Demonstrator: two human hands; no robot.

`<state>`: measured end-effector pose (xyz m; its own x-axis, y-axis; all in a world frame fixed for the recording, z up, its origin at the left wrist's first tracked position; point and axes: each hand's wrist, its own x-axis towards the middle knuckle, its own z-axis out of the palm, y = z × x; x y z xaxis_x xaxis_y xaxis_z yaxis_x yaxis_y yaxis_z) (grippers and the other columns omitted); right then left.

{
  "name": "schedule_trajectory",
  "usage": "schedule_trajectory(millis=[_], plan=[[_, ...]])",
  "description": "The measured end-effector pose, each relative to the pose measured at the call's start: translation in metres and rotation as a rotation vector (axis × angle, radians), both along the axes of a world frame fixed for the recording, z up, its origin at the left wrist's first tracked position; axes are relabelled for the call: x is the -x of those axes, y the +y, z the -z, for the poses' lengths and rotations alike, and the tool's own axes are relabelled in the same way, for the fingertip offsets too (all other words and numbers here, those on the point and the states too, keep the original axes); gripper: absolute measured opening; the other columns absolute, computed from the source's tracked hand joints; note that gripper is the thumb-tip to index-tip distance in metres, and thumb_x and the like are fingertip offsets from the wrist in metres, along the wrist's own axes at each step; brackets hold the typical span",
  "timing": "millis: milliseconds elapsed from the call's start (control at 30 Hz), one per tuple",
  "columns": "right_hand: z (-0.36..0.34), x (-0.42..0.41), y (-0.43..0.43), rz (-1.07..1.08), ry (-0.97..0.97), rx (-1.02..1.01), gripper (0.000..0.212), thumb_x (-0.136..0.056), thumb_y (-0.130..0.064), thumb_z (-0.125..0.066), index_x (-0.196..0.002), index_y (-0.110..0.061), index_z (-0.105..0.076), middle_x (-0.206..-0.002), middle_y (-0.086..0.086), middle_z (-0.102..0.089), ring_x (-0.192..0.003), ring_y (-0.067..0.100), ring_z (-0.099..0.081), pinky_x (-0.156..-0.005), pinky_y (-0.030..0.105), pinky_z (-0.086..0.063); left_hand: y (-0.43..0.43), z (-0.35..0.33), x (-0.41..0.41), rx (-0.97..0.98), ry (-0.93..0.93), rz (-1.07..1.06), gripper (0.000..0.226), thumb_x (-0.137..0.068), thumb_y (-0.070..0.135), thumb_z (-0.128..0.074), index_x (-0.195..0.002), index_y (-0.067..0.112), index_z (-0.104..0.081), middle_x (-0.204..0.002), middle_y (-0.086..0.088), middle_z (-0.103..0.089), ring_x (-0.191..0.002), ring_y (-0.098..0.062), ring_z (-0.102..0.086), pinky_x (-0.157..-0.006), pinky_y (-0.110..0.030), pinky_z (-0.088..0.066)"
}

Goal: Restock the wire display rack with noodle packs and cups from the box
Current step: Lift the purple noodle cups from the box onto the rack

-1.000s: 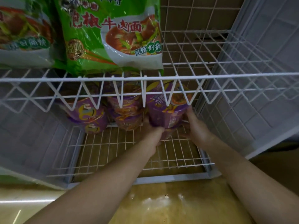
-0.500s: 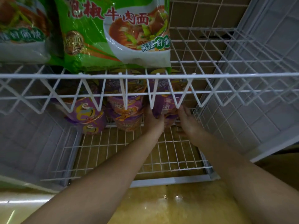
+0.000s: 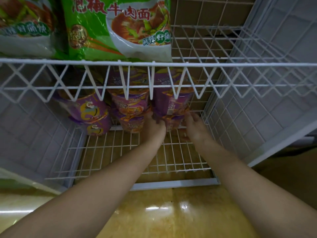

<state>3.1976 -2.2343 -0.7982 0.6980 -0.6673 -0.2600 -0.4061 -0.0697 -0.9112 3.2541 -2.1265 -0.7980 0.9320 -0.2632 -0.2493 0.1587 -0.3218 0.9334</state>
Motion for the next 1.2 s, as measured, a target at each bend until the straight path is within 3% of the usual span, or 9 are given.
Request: schedule_trajectory(millis=[67, 133, 300, 433, 533, 667, 733, 933, 1200], plan=[[0.001, 0.002, 0.005, 0.004, -0.029, -0.017, 0.031, -0.102, -0.045, -0.033, -0.122, -0.028, -0.049, -0.12, 0.005, -0.063, -0.109, 0.026, -0.061, -0.098, 0.052, -0.049, 0.001, -0.007, 0.006, 0.018, 0.006, 0.023, 0.042, -0.096, 0.019, -0.047, -0.137, 0.024, -0.04, -0.119, -0.002, -0.059, -0.098, -0.02, -0.061, -0.09, -0.043, -0.052], [0.002, 0.006, 0.008, 0.0, -0.059, -0.014, 0.031, -0.102, -0.047, -0.033, -0.121, -0.03, -0.05, -0.123, 0.004, -0.064, -0.11, 0.025, -0.062, -0.099, 0.051, -0.048, 0.002, -0.012, 0.012, 0.044, -0.01, 0.047, 0.042, -0.097, 0.02, -0.047, -0.138, 0.026, -0.04, -0.124, -0.002, -0.058, -0.105, -0.02, -0.06, -0.094, -0.047, -0.051], [-0.006, 0.023, 0.007, 0.005, -0.143, -0.005, 0.027, -0.1, -0.044, -0.034, -0.109, -0.031, -0.056, -0.11, -0.001, -0.069, -0.1, 0.021, -0.067, -0.093, 0.051, -0.052, 0.006, -0.016, 0.03, 0.102, -0.051, 0.087, 0.037, -0.097, 0.015, -0.049, -0.131, 0.028, -0.045, -0.115, 0.005, -0.059, -0.103, -0.013, -0.06, -0.095, -0.045, -0.051], [-0.019, 0.046, 0.001, 0.044, -0.194, -0.005, 0.026, -0.104, -0.03, -0.035, -0.103, -0.027, -0.061, -0.105, 0.004, -0.071, -0.097, 0.021, -0.068, -0.085, 0.042, -0.055, 0.003, -0.035, 0.048, 0.157, -0.032, 0.071, 0.03, -0.097, 0.007, -0.047, -0.118, 0.029, -0.05, -0.103, 0.013, -0.057, -0.095, -0.005, -0.057, -0.095, -0.039, -0.051], [-0.036, 0.07, 0.01, 0.106, -0.15, -0.103, 0.027, -0.103, -0.026, -0.036, -0.108, -0.023, -0.062, -0.105, 0.005, -0.07, -0.094, 0.02, -0.068, -0.077, 0.037, -0.053, 0.013, -0.055, 0.067, 0.18, 0.047, 0.045, 0.027, -0.097, 0.009, -0.047, -0.115, 0.028, -0.053, -0.113, 0.004, -0.062, -0.101, -0.009, -0.06, -0.088, -0.036, -0.054], [-0.078, 0.11, 0.04, 0.103, -0.053, -0.145, 0.026, -0.099, -0.033, -0.037, -0.104, -0.032, -0.063, -0.108, 0.001, -0.07, -0.101, 0.02, -0.067, -0.094, 0.047, -0.053, 0.042, -0.099, 0.111, 0.126, 0.187, 0.018, 0.029, -0.099, 0.012, -0.047, -0.123, 0.025, -0.056, -0.112, 0.009, -0.062, -0.087, -0.001, -0.061, -0.085, -0.037, -0.055], [-0.114, 0.135, 0.053, 0.109, -0.052, -0.161, 0.023, -0.102, -0.034, -0.039, -0.1, -0.033, -0.062, -0.103, 0.0, -0.071, -0.097, 0.018, -0.068, -0.092, 0.047, -0.054, 0.052, -0.136, 0.135, 0.122, 0.21, -0.009, 0.031, -0.098, 0.009, -0.047, -0.12, 0.028, -0.055, -0.11, 0.011, -0.062, -0.085, 0.0, -0.061, -0.087, -0.039, -0.056], [-0.278, 0.216, 0.062, 0.114, -0.08, -0.195, 0.025, -0.105, -0.028, -0.037, -0.11, -0.026, -0.062, -0.1, 0.001, -0.071, -0.086, 0.011, -0.069, -0.072, 0.029, -0.056, 0.075, -0.313, 0.213, 0.182, 0.063, 0.089, 0.032, -0.098, 0.004, -0.048, -0.12, 0.027, -0.053, -0.118, 0.002, -0.061, -0.108, -0.008, -0.061, -0.091, -0.034, -0.055], [-0.514, 0.315, 0.075, 0.092, -0.122, -0.182, 0.024, -0.102, -0.03, -0.043, -0.117, -0.029, -0.062, -0.108, -0.001, -0.07, -0.096, 0.013, -0.068, -0.081, 0.033, -0.056, 0.093, -0.529, 0.296, 0.273, 0.048, 0.117, 0.036, -0.096, 0.004, -0.052, -0.116, 0.035, -0.053, -0.114, 0.009, -0.063, -0.101, -0.007, -0.066, -0.084, -0.03, -0.057]])
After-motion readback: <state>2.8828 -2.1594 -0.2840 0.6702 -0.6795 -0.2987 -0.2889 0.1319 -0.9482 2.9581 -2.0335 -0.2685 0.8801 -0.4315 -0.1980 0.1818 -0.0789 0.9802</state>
